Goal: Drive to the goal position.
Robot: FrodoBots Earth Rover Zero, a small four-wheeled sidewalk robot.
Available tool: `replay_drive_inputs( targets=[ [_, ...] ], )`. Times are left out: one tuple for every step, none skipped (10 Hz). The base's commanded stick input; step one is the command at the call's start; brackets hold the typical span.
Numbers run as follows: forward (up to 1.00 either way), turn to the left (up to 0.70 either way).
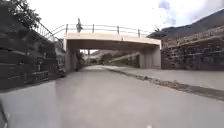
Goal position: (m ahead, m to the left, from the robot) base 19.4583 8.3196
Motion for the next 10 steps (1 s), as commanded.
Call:
replay_drive_inputs(
  targets=[
    [0.70,0.00],
    [0.70,0.00],
    [0.70,0.00],
    [0.70,0.00],
    [0.70,0.27],
    [0.70,0.27],
    [0.70,0.27],
    [0.70,0.00],
    [0.70,0.00],
    [0.70,0.00]
  ],
)
